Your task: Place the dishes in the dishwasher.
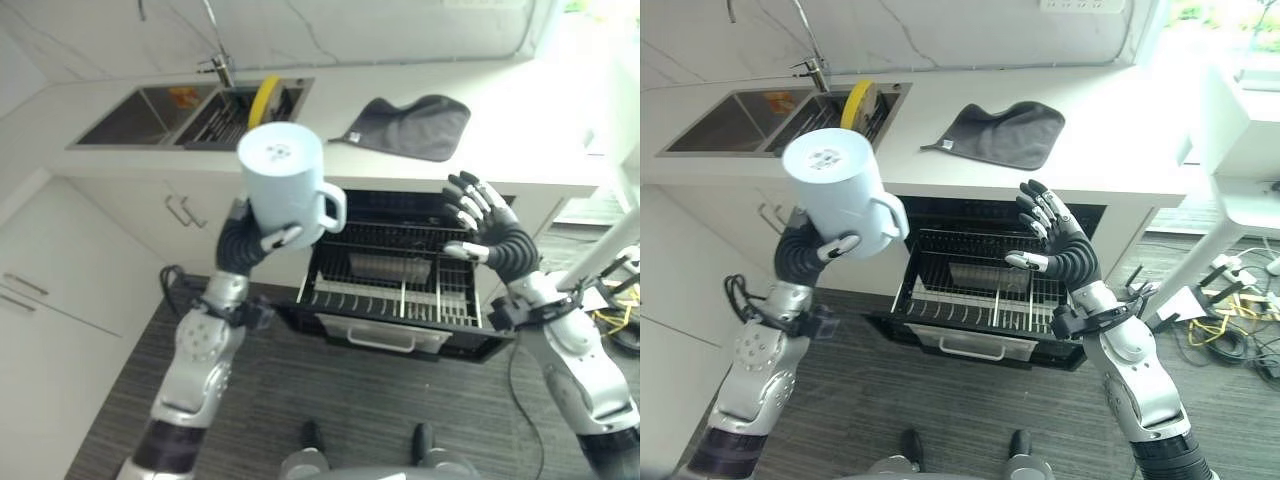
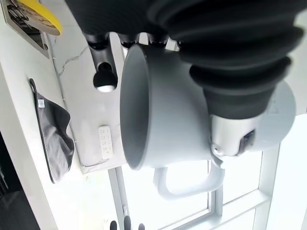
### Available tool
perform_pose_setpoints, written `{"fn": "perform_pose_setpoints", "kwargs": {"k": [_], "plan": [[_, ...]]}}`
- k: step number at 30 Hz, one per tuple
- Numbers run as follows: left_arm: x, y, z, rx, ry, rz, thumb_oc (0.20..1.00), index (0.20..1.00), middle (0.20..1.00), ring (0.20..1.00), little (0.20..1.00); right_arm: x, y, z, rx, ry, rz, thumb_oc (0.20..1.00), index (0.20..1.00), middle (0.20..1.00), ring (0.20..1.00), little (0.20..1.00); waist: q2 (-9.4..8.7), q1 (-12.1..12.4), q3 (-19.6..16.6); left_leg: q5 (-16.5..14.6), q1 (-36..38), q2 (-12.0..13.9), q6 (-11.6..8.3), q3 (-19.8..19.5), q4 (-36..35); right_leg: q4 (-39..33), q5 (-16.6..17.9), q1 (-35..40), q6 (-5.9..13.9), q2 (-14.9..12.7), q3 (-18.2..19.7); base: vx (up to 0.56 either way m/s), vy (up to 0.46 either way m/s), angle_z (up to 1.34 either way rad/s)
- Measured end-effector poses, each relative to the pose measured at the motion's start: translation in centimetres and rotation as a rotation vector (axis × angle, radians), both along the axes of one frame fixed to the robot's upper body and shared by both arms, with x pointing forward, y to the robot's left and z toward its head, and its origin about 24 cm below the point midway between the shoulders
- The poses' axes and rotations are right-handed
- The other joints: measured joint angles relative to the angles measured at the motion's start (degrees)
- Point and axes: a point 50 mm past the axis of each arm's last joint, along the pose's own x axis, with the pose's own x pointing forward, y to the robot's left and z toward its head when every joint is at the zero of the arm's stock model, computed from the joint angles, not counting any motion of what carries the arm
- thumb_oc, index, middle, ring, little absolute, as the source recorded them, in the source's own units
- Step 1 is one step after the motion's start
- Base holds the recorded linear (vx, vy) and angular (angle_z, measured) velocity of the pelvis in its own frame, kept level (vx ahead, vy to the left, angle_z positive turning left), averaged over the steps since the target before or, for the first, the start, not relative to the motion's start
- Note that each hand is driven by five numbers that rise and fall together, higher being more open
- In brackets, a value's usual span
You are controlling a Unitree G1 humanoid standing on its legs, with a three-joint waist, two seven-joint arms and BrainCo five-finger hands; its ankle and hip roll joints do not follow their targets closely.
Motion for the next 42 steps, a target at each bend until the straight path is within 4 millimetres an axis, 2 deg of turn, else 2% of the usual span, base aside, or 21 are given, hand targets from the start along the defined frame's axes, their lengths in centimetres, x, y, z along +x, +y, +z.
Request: {"fn": "perform_pose_setpoints", "kwargs": {"k": [4,5,9,13,15,16,17,19,21,22,23,24,25,27,29,31,32,33,35,39,42], "plan": [[0.5,0.0,-0.5,0.077,0.075,-0.086,0.2,0.2,0.2,0.2,0.2,-0.1,0.4,-0.5,0.039,0.018,0.018,1.0,1.0,1.0,1.0,1.0,-5.16,-1.08,0.16,-1.24,1.57,-4.55,1.89,0.34,-0.28,-0.28,1.01,1.59,2.49,-4.49,0.1,0.07,0.115,0.01],[0.6,0.2,-0.7,0.105,0.098,-0.1,0.2,0.2,0.2,0.2,0.2,-0.1,0.6,-0.6,0.048,0.021,0.023,1.0,1.0,1.0,1.0,1.0,-5.6,-0.86,0.06,-1.42,2.19,-4.77,2.09,0.41,-0.3,-0.25,0.97,2.16,2.65,-4.91,0.24,0.09,0.077,0.01],[0.7,0.5,-1.2,0.13,0.169,-0.191,0.2,0.2,0.2,0.2,0.2,-0.1,0.9,-0.4,0.042,0.012,0.057,1.0,1.0,1.0,1.0,1.0,-5.75,-0.8,-0.1,-1.6,3.81,-4.86,2.13,0.66,-0.29,-0.25,0.82,3.5,2.88,-4.96,0.64,0.09,-0.04,-0.05],[0.6,0.0,-1.7,0.129,0.214,-0.299,0.2,0.2,0.2,0.2,0.2,-0.1,1.1,-0.5,0.027,0.014,0.102,1.0,1.0,1.0,1.0,1.0,-5.69,-1.11,-1.78,-1.55,4.77,-3.57,1.61,1.36,0.17,-0.01,0.56,4.08,2.48,-3.31,1.22,0.08,-0.09,-0.11],[0.7,0.4,-2.2,0.123,0.235,-0.3,0.2,0.2,0.2,0.2,0.2,0.3,0.9,-1.3,0.05,0.058,0.118,1.0,1.0,1.0,1.0,1.0,-6.91,0.38,-2.02,-4.13,1.57,-2.09,-0.35,1.3,9.6,0.47,-1.91,3.21,0.34,-2.34,4.04,0.05,0.126,-0.39],[0.7,0.5,-2.6,0.118,0.253,-0.299,0.2,0.2,0.2,0.2,0.2,0.5,0.7,-1.8,0.052,0.082,0.11,1.0,1.0,1.0,1.0,1.0,-8.54,1.28,-2.32,-5.69,-2.52,-2.08,-0.67,-1.55,15.93,0.31,-1.82,3.11,-0.29,-3.55,4.54,0.05,0.291,-0.38],[0.4,0.3,-3.3,0.099,0.276,-0.305,0.2,0.2,0.2,0.2,0.2,0.5,0.3,-1.8,0.032,0.084,0.099,1.0,1.0,1.0,1.0,1.0,-8.81,1.54,-2.6,-6.95,-5.29,-2.62,-0.31,-6.31,16.8,0.08,-1.49,2.79,-0.09,-3.89,4.43,0.08,0.339,-0.26],[0.4,-0.3,-3.9,0.111,0.296,-0.353,0.2,0.2,0.2,0.2,0.2,0.6,0.3,-1.6,0.023,0.079,0.098,1.0,1.0,1.0,1.0,1.0,-6.64,0.29,-2.53,-6.33,-4.19,-1.6,0.78,-2.62,5.68,0.1,-0.82,1.48,0.6,-3.83,3.82,0.06,0.339,-0.22],[1.2,-1.2,-4.4,0.113,0.311,-0.405,0.2,0.2,0.2,0.2,0.2,0.6,1.0,-2.0,0.056,0.089,0.114,1.0,1.0,1.0,1.0,1.0,-6.99,0.02,-2.29,-5.24,-4.08,-6.07,1.5,-6.58,5.87,0.51,-0.62,0.03,1.15,-6.33,5.5,0.04,0.206,-0.57],[1.4,-1.7,-4.4,0.129,0.314,-0.434,0.2,0.2,0.2,0.2,0.2,0.7,1.5,-1.9,0.038,0.087,0.148,1.0,1.0,1.0,1.0,1.0,-6.24,0.33,-2.34,-5.5,-4.87,-7.49,2.97,-7.92,7.22,1.85,-1.14,-1.59,1.66,-7.45,6.74,0.07,0.112,-0.96],[1.3,-1.7,-4.2,0.16,0.315,-0.465,0.2,0.2,0.2,0.2,0.2,0.5,1.4,-2.2,0.048,0.097,0.164,1.0,1.0,1.0,1.0,1.0,-6.4,-0.02,-2.04,-4.35,-4.52,-7.66,4.75,-6.75,7.01,3.45,-3.17,-1.99,3.98,-8.46,5.13,0.08,0.058,-0.83],[1.2,-1.4,-4.2,0.194,0.326,-0.479,0.2,0.2,0.2,0.2,0.2,0.0,1.0,-3.0,0.062,0.129,0.166,1.0,1.0,1.0,1.0,1.0,-6.38,-0.98,-1.84,-3.93,-3.71,-7.07,5.37,-6.49,5.93,9.29,-3.75,-3.14,4.59,-8.63,3.74,0.06,-0.072,-0.45],[1.2,-1.0,-4.1,0.218,0.336,-0.484,0.2,0.2,0.2,0.2,0.2,-0.4,0.7,-3.3,0.073,0.141,0.171,1.0,1.0,1.0,1.0,1.0,-7.09,-1.1,-1.78,-3.9,-1.95,-7.11,5.34,-6.07,4.03,13.53,-3.83,-3.65,4.65,-8.84,3.56,0.04,-0.127,-0.27],[1.3,-0.4,-4.0,0.261,0.366,-0.507,0.2,0.2,0.2,0.2,0.2,-0.2,1.3,-3.0,0.088,0.117,0.216,1.0,1.0,1.0,1.0,1.0,-8.3,-0.16,-2.56,-3.61,-1.7,-6.89,5.32,-3.18,3.24,7.89,-3.52,-2.42,4.54,-10.81,0.82,0.04,-0.126,-0.57],[1.3,-0.7,-4.1,0.274,0.404,-0.576,0.2,0.2,0.2,0.2,0.2,0.2,2.5,-2.5,0.078,0.094,0.283,1.0,1.0,1.0,1.0,1.0,-8.54,0.13,-2.75,-2.01,-1.75,-6.65,5.24,-2.96,2.25,-0.4,-1.33,0.72,5.76,-11.65,-0.86,0.03,-0.118,-0.3],[1.1,-1.2,-4.3,0.262,0.44,-0.676,0.2,0.2,0.2,0.2,0.2,0.3,2.5,-2.6,0.078,0.102,0.296,1.0,1.0,1.0,1.0,1.0,-10.24,0.02,-3.13,0.51,-0.47,-7.31,3.82,-3.46,0.01,-0.36,2.36,4.86,5.63,-10.95,-0.77,0.03,-0.133,0.21],[1.0,-1.4,-4.4,0.245,0.451,-0.709,0.2,0.2,0.2,0.2,0.2,0.6,2.5,-2.5,0.079,0.106,0.306,1.0,1.0,1.0,1.0,1.0,-10.68,0.32,-2.94,0.91,-0.23,-7.4,3.41,-3.21,0.02,-0.19,0.54,5.19,5.93,-11.02,-1.71,0.06,-0.09,0.11],[0.1,-3.1,-5.4,0.194,0.509,-0.871,0.2,0.2,0.2,0.2,0.2,1.3,2.3,-2.6,0.044,0.131,0.327,1.0,1.0,1.0,1.0,1.0,-7.6,0.16,-2.61,1.42,-0.11,-5.31,2.61,-2.95,-0.02,-0.16,0.38,5.47,5.0,-8.69,-2.1,0.08,-0.078,-0.04],[-0.5,-4.0,-5.9,0.176,0.543,-1.006,0.2,0.2,0.2,0.2,0.2,1.5,2.2,-2.5,-0.009,0.162,0.372,1.0,1.0,1.0,1.0,1.0,-5.76,-0.87,-3.04,1.33,0.31,-3.94,2.05,-2.92,-0.31,-0.16,-0.22,5.94,4.33,-7.15,-2.02,0.06,-0.045,-0.04],[-0.9,-5.1,-6.3,0.106,0.549,-1.158,0.2,0.2,0.2,0.2,0.2,1.5,2.0,-2.3,-0.027,0.186,0.45,1.0,1.0,1.0,1.0,1.0,-5.67,-2.77,-3.42,0.57,1.48,-2.54,1.18,-2.65,-0.33,-0.18,-0.89,7.12,3.72,-5.88,-1.83,0.06,-0.02,-0.05],[-1.0,-5.7,-6.6,0.07,0.563,-1.246,0.2,0.2,0.2,0.2,0.2,1.9,2.3,-1.9,-0.026,0.177,0.494,1.0,1.0,1.0,1.0,1.0,-5.47,-2.75,-4.64,0.42,1.5,-2.51,1.11,-2.67,-0.34,-0.19,-0.96,7.13,3.68,-6.03,-1.64,0.09,0.0,0.01]]}}
